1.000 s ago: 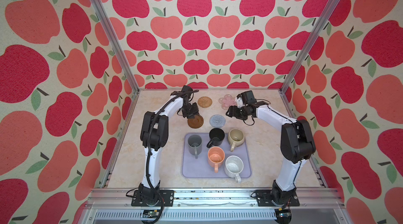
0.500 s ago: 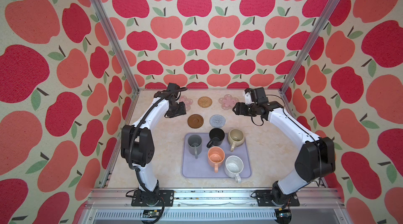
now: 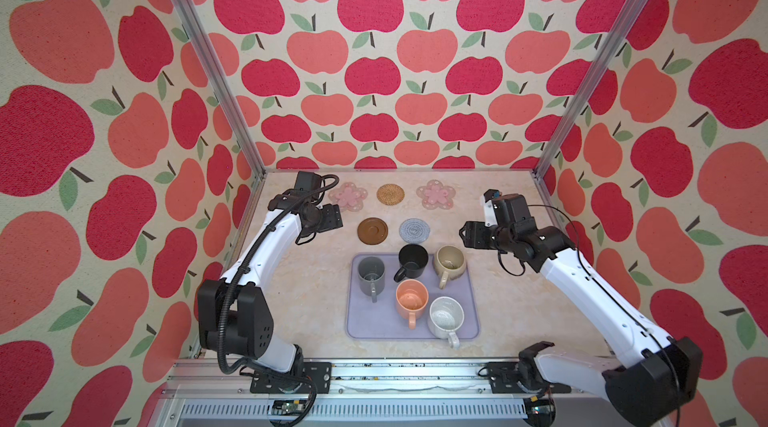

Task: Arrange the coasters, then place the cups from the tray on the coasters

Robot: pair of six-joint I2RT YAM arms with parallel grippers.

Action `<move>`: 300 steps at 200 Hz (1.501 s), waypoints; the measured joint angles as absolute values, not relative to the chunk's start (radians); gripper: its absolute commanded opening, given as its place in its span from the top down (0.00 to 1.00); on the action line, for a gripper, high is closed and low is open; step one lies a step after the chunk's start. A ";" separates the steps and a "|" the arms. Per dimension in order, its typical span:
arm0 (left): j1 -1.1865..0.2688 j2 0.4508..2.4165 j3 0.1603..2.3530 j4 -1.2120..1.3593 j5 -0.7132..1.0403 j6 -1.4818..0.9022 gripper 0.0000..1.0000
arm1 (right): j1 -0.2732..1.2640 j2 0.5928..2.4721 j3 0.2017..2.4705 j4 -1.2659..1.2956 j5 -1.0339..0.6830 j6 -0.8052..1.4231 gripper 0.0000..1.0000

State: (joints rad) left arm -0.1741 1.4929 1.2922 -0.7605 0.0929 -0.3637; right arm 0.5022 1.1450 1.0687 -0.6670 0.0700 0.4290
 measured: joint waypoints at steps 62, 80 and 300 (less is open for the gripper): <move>-0.174 1.437 1.187 -0.722 0.084 -0.369 0.15 | 0.679 1.036 1.017 -0.774 0.185 0.540 0.26; -0.172 1.432 1.176 -0.720 0.085 -0.375 0.15 | 0.735 1.045 1.015 -0.797 0.210 0.576 0.27; -0.137 1.414 1.148 -0.705 0.120 -0.428 0.15 | 0.877 1.449 1.000 -0.751 0.250 0.717 0.39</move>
